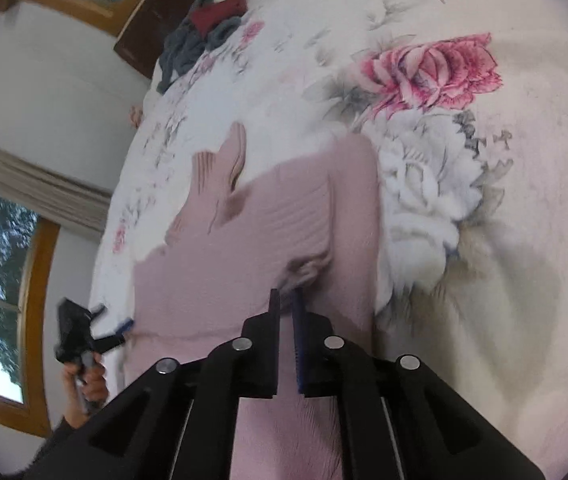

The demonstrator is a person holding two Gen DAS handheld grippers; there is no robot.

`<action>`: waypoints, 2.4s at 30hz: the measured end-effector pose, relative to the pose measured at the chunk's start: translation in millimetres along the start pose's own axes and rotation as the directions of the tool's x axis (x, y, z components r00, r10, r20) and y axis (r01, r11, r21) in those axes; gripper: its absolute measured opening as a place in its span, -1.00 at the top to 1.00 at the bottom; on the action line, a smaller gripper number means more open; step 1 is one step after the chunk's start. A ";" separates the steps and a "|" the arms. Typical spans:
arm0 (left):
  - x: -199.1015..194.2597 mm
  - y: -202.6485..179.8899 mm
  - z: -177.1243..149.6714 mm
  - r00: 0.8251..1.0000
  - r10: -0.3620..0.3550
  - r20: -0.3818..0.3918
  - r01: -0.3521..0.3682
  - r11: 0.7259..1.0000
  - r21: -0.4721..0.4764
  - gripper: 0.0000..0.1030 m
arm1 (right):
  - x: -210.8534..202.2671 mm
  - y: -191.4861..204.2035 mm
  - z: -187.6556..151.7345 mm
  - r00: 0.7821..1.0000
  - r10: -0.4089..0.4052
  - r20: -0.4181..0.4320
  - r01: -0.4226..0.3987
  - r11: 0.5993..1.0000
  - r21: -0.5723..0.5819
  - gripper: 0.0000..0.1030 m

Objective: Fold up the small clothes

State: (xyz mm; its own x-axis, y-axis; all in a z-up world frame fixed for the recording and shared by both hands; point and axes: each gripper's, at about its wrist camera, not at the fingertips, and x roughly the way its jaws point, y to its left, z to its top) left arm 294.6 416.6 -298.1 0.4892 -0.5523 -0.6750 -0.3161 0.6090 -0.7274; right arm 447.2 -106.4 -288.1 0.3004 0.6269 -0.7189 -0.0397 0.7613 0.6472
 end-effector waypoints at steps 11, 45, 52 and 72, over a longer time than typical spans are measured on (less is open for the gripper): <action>16.4 -100.6 101.9 0.998 0.013 0.059 -0.023 0.983 0.184 -0.60 | -3.1 43.7 84.3 0.999 -0.004 -0.045 0.003 1.000 -0.029 0.46; 116.4 -172.3 150.9 0.997 -0.081 0.014 0.070 0.932 0.355 0.93 | 136.7 103.0 167.8 0.998 0.054 -0.026 -0.057 0.991 -0.122 0.81; 40.1 -198.6 78.1 0.993 -0.114 0.004 0.100 0.885 0.454 0.95 | 57.9 153.0 107.0 0.996 0.087 0.027 -0.075 0.955 -0.287 0.81; 69.9 -84.4 -49.8 0.977 -0.009 -0.211 0.027 0.996 0.082 0.41 | 68.6 95.9 -41.5 0.985 0.058 -0.165 -0.044 0.995 0.085 0.34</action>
State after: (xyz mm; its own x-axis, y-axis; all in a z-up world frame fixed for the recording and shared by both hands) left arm 314.9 298.2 -290.1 0.3097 -0.6655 -0.6791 -0.2352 0.6384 -0.7329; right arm 424.5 16.5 -285.9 0.1364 0.6886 -0.7121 0.0284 0.7159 0.6977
